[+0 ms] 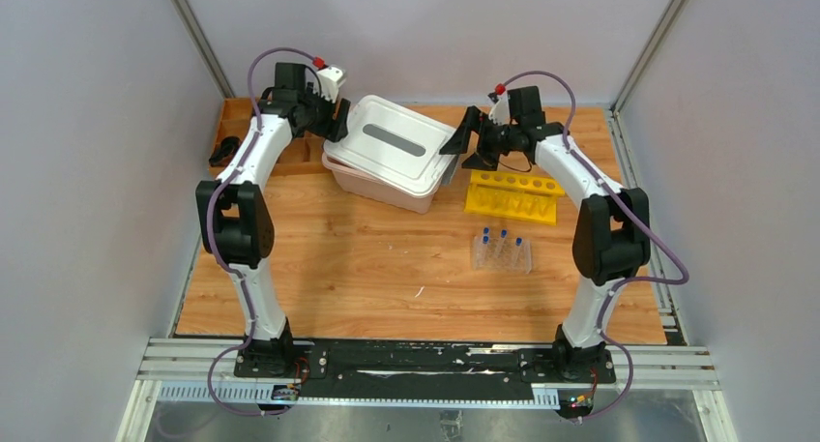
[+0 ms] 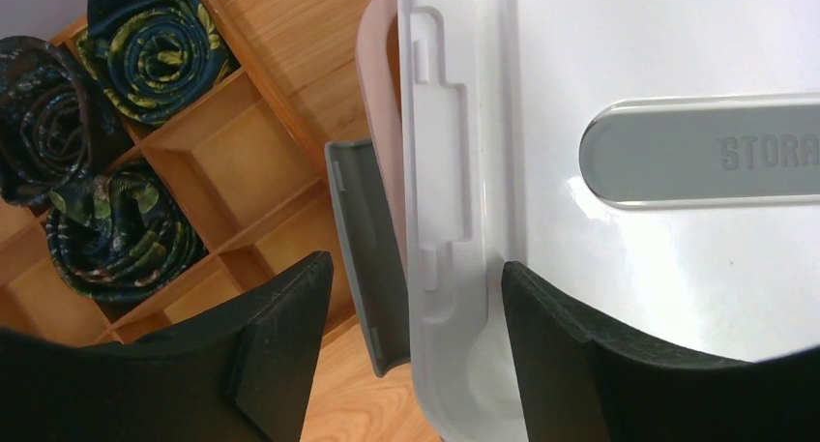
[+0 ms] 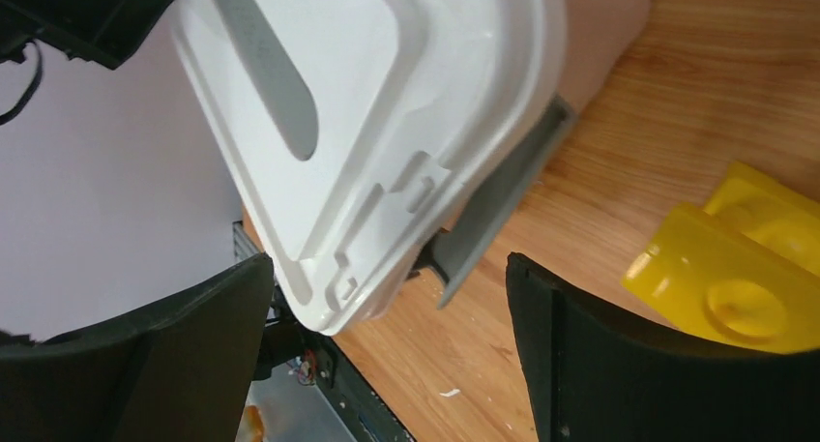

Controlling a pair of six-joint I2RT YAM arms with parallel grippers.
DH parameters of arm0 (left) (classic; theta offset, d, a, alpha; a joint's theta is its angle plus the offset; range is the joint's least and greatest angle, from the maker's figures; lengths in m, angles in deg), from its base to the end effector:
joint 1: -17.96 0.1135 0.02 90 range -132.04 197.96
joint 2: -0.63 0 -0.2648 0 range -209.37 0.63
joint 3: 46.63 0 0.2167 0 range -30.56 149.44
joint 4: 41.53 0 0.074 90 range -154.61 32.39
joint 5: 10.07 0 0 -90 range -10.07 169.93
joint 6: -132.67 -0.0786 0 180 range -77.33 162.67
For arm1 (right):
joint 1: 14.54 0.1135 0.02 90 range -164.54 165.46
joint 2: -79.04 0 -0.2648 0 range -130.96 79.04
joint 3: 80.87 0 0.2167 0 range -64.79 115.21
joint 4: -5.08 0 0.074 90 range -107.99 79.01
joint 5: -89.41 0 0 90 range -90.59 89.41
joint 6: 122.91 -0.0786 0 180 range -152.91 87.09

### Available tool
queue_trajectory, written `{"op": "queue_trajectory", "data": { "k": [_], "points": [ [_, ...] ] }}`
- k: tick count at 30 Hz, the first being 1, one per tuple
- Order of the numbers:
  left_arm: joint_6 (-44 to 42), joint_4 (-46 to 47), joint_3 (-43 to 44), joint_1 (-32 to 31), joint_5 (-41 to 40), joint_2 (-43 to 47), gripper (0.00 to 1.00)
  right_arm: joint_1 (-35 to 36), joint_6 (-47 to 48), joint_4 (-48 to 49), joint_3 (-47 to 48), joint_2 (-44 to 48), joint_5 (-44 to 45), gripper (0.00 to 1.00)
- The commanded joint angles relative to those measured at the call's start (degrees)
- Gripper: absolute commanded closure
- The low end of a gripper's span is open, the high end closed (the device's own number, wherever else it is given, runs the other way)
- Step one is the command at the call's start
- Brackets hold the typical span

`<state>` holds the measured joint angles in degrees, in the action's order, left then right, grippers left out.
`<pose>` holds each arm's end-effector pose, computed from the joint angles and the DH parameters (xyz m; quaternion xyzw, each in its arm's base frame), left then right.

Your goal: Organize the chemistry lab equipment

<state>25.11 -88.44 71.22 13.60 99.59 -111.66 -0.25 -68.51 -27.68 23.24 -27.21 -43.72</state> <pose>0.4439 -0.0604 0.2817 0.2397 0.8681 -0.1079 0.4211 0.3922 0.1553 0.2845 -0.0146 0.8418 0.4769 0.2526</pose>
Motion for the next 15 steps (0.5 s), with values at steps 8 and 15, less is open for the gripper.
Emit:
{"op": "queue_trajectory", "data": {
  "k": [8,15],
  "points": [
    [4.37,-2.94,-3.94,-0.26,-2.57,3.19,0.35,1.81,8.73,-12.32,6.84,4.21,15.11,0.22],
    [7.95,-0.1,-8.26,-0.24,-3.59,6.61,0.39,3.72,9.03,-14.15,10.77,0.51,15.56,0.27]
  ]
}}
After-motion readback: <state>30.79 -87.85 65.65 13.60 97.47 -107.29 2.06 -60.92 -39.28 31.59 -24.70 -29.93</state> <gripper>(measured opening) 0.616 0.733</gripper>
